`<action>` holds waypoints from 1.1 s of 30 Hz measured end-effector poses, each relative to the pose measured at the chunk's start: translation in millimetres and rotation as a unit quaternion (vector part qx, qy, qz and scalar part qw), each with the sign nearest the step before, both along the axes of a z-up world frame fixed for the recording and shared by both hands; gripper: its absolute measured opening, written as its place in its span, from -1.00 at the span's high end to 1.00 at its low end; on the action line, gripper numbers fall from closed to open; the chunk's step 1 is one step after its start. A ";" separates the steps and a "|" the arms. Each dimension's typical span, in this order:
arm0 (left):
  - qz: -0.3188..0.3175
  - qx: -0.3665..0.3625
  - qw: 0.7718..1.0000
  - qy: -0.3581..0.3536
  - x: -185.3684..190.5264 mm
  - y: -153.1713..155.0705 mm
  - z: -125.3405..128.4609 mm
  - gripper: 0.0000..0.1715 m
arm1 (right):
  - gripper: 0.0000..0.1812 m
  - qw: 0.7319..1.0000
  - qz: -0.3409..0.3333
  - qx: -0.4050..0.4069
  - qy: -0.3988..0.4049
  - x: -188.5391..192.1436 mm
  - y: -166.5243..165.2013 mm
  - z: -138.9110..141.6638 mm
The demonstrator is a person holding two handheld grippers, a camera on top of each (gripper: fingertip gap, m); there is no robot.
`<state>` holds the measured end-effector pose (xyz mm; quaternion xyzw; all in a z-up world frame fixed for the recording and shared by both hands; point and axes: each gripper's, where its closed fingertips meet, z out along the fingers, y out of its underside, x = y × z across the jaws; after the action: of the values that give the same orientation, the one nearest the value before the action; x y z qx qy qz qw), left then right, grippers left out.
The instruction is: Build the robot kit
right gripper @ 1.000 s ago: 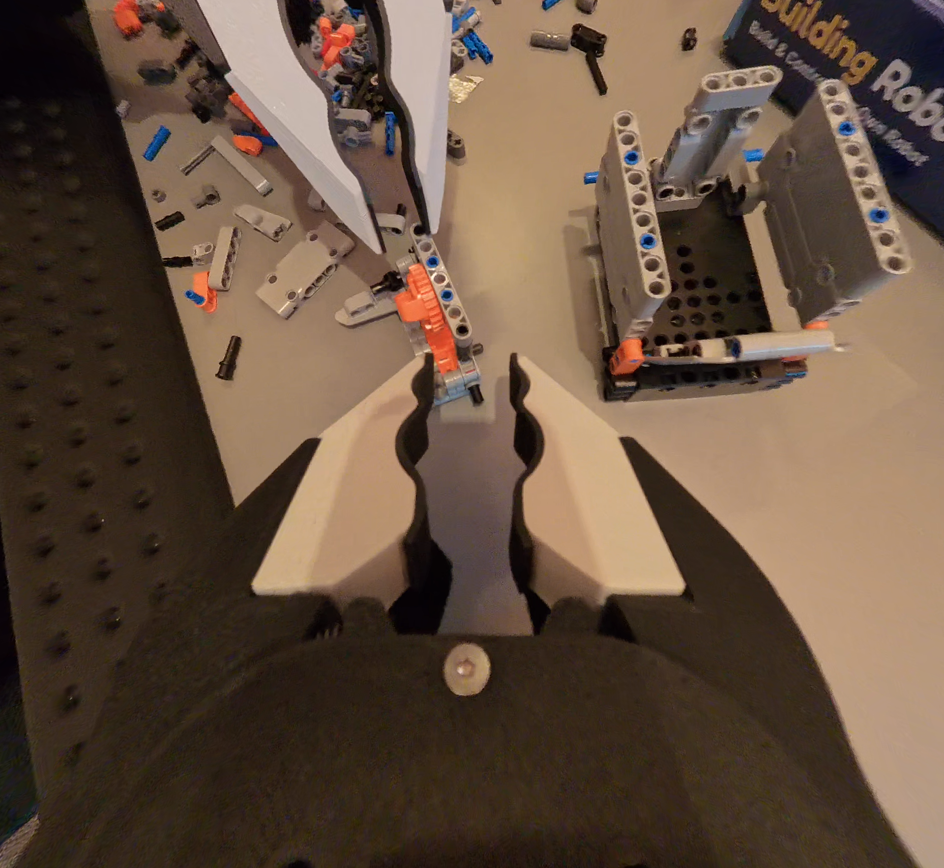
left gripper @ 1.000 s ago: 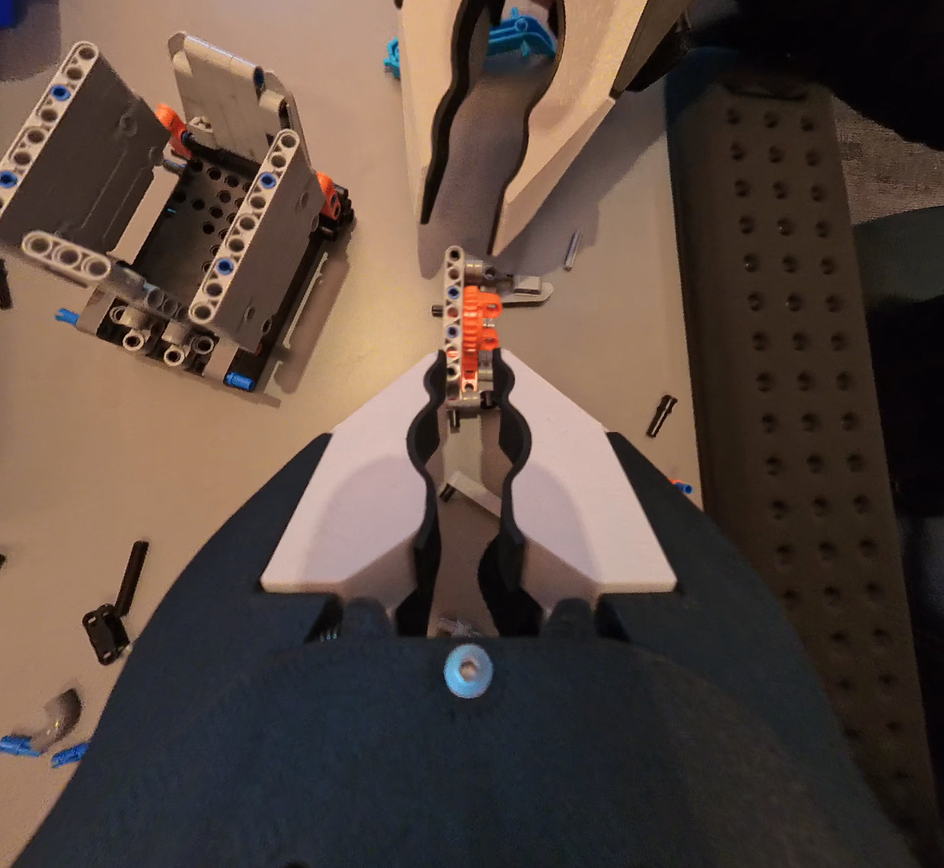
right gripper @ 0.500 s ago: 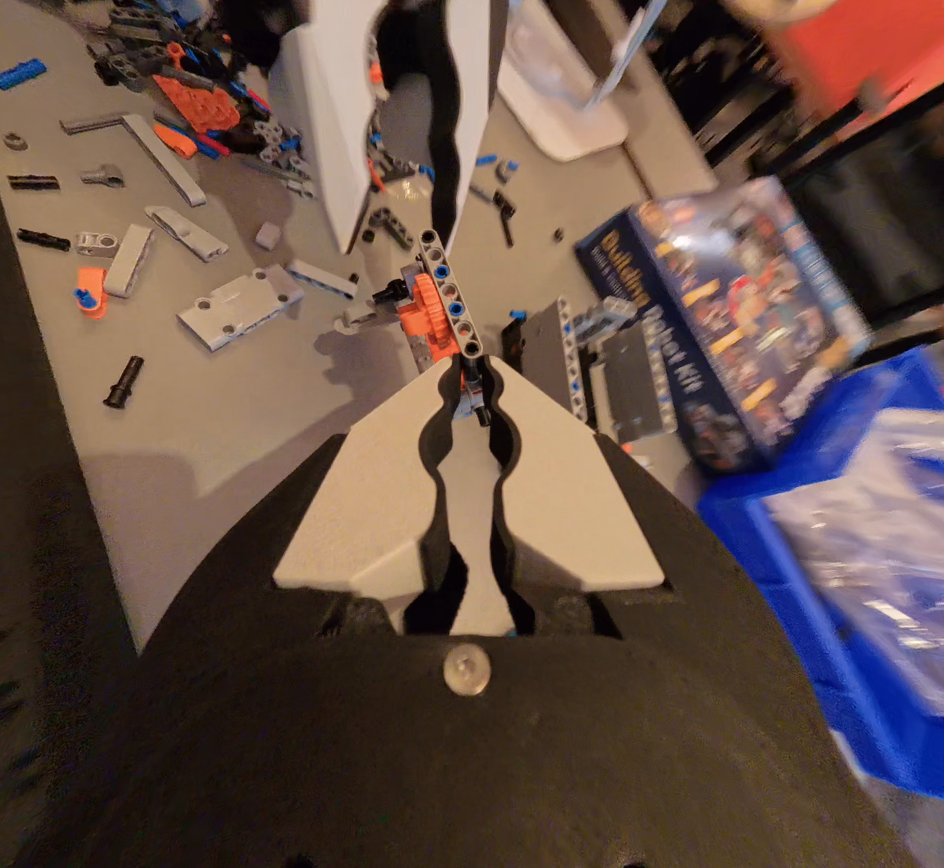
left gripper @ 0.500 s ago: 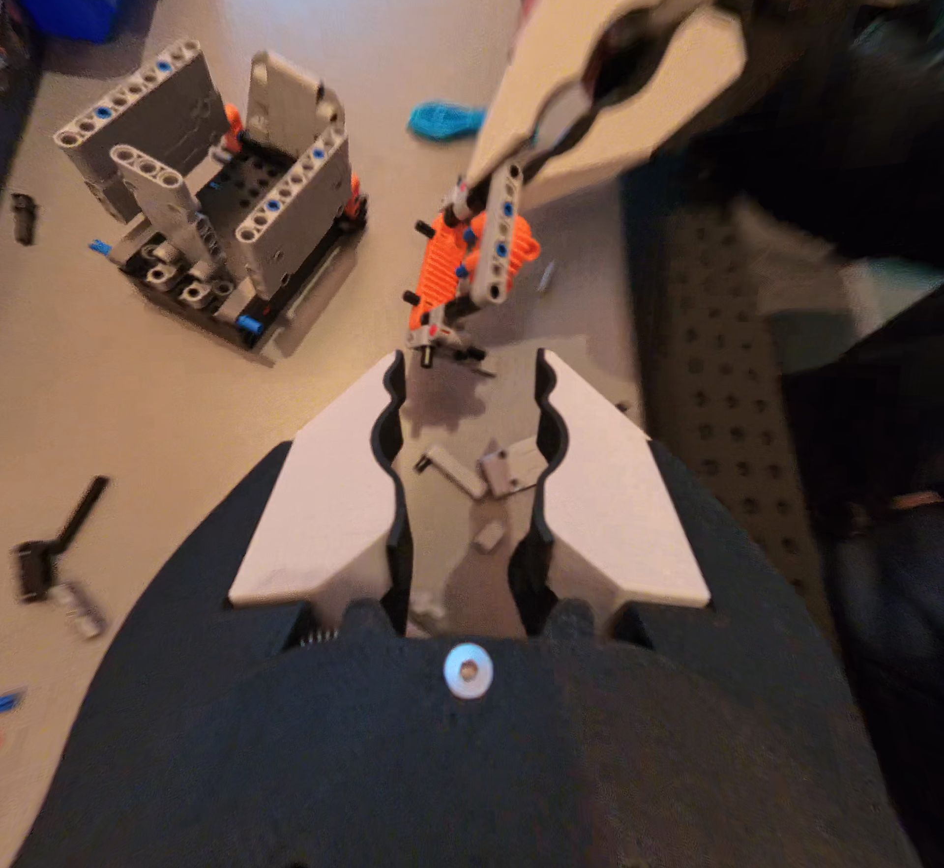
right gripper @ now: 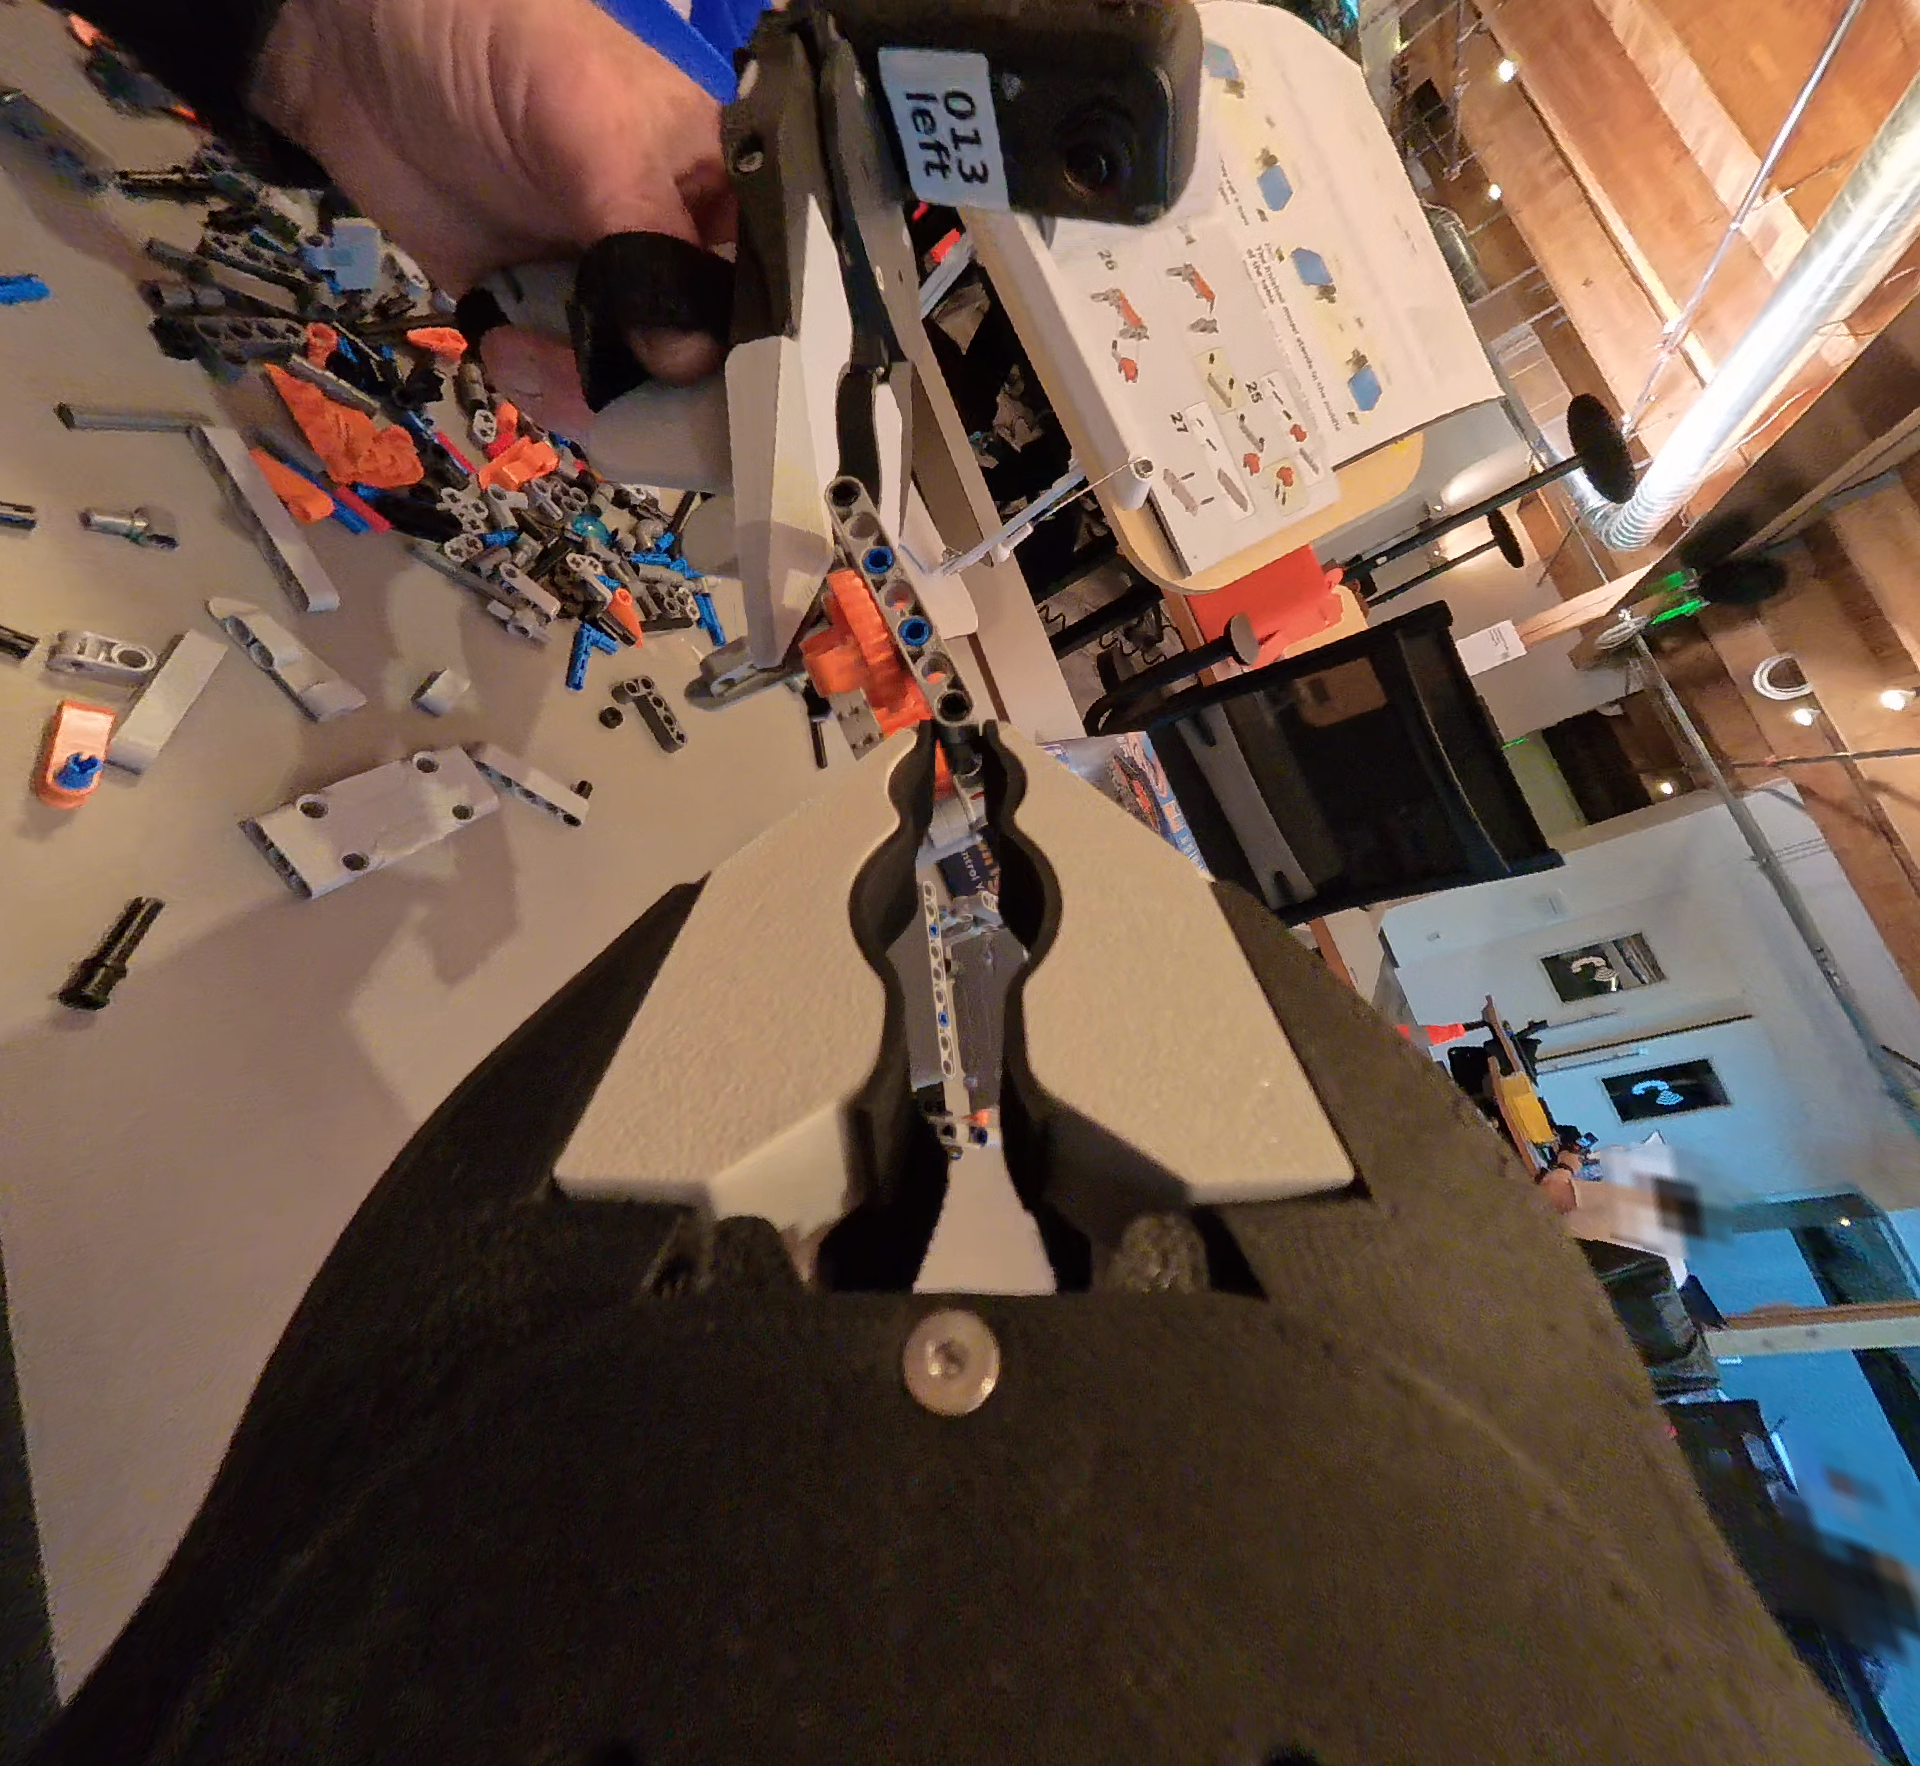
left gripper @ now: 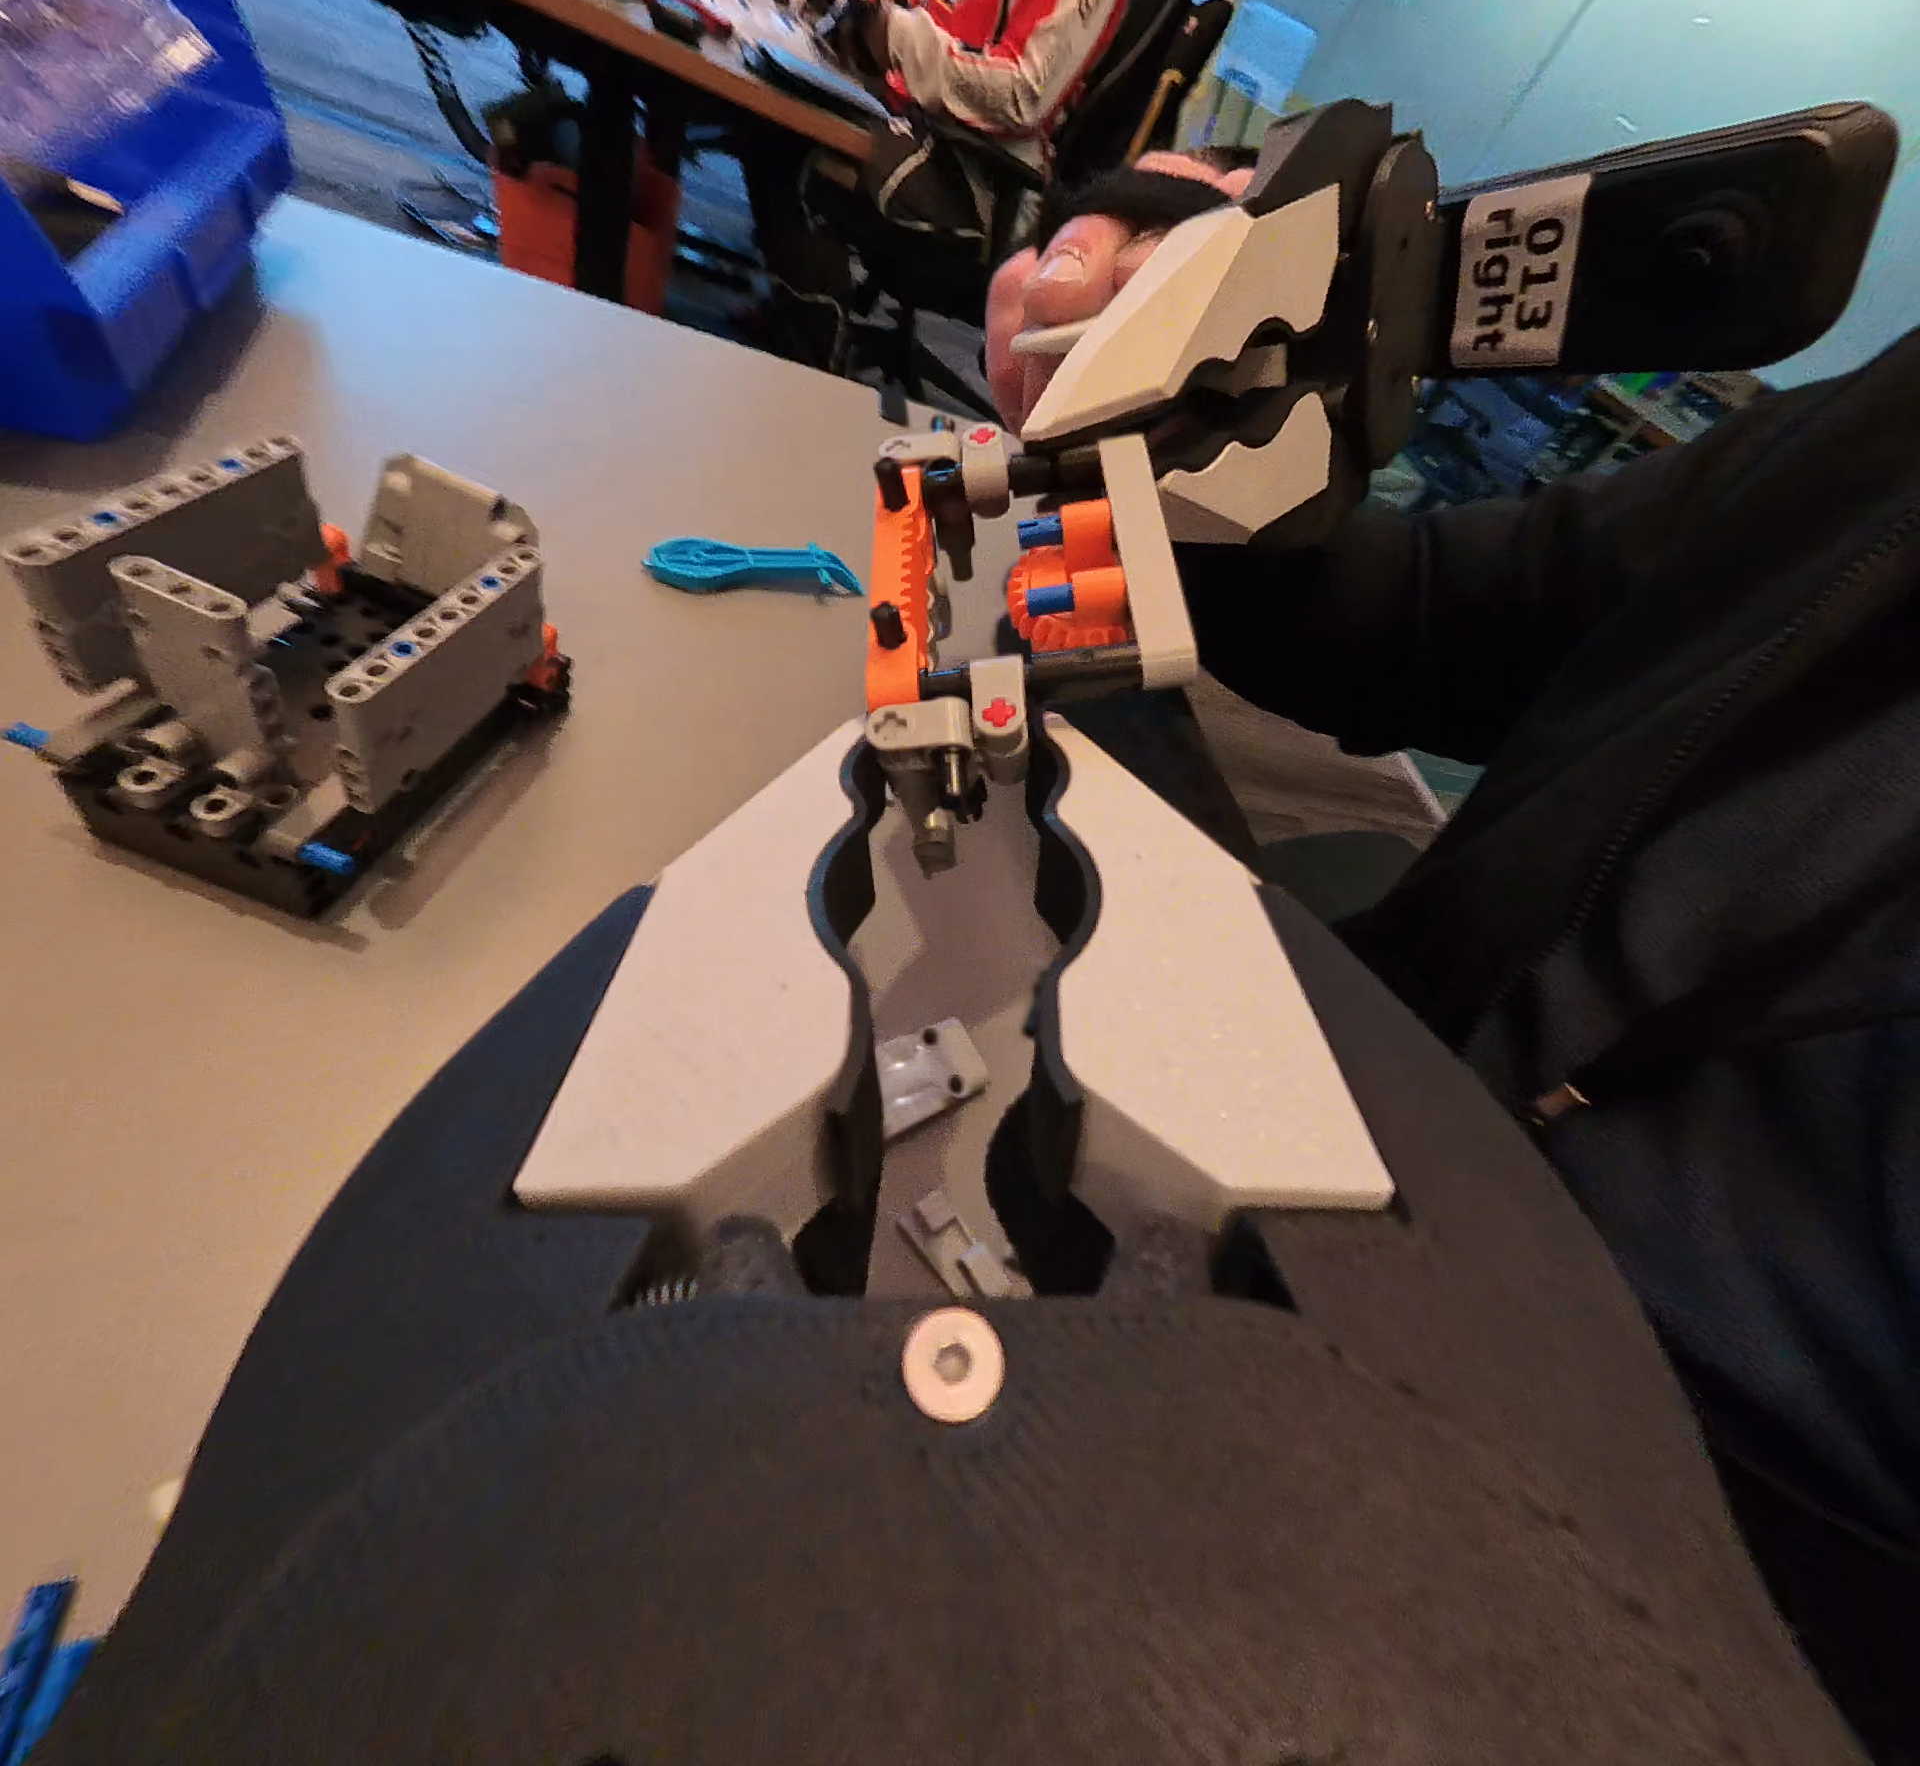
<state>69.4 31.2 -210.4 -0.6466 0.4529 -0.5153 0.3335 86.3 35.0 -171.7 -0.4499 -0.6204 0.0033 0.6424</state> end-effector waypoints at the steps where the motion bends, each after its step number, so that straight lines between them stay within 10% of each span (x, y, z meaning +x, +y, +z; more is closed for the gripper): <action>1: 0.014 0.019 1.000 0.005 -1.6 3.0 0.7 0.72 | 0.88 1.000 -0.002 -0.005 0.007 0.6 1.8 1.4; 11: 0.174 0.335 0.915 0.138 -34.2 27.3 22.3 0.73 | 0.43 0.962 0.060 -0.254 0.081 7.4 14.3 -10.2; 18: 0.222 0.434 0.855 0.173 -37.0 26.0 35.8 0.73 | 0.37 0.881 0.097 -0.437 0.155 -19.2 15.2 -14.1; 33: 0.289 0.497 0.786 0.226 -55.1 36.7 44.5 0.73 | 0.26 0.879 0.096 -0.438 0.162 -57.3 22.5 0.5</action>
<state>14.2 67.9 -165.9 -0.5897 0.5006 0.0624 0.6307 29.0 57.5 -171.2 -0.6166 -0.4828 0.4092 0.4683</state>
